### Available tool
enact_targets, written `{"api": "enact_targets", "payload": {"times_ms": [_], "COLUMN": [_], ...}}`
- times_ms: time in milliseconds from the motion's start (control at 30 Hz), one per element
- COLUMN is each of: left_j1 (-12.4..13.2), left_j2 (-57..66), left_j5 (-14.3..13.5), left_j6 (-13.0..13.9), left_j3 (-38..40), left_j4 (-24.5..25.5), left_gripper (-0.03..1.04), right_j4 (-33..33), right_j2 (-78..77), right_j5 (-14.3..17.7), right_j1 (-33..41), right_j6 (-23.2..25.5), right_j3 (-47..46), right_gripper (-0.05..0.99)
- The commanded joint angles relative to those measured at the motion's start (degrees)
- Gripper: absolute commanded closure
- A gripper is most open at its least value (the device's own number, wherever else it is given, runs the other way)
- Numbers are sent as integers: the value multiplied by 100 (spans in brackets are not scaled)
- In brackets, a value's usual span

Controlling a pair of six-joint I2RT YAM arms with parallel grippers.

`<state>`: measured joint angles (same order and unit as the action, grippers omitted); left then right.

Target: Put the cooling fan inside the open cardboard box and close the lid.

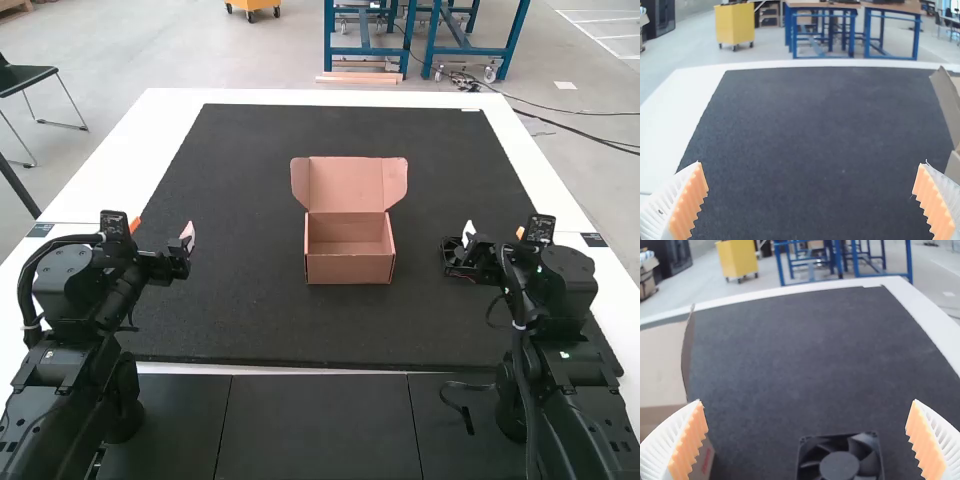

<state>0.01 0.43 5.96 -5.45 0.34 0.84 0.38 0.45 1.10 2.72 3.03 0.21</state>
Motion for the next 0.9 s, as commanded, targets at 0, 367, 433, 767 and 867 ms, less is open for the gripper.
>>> {"api": "enact_targets", "payload": {"times_ms": [0,367,433,767,867], "left_j1": [43,43,25,52,25], "left_j2": [-51,-25,80,2928,4071], "left_j5": [-24,-393,-446,-437,-420], "left_j6": [-61,-96,-96,-334,-518], "left_j3": [-34,-25,89,2058,3271], "left_j4": [-278,-902,-937,-462,584], "left_gripper": [4,4,4,4,4], "right_j4": [146,1227,1263,770,102], "right_j2": [-54,61,342,3040,3260], "right_j5": [-14,65,65,391,382], "right_j1": [-61,-131,-131,-175,-167], "right_j6": [119,295,295,418,480], "right_j3": [-30,252,463,2502,3152], "right_gripper": [3,3,3,2,2]}}
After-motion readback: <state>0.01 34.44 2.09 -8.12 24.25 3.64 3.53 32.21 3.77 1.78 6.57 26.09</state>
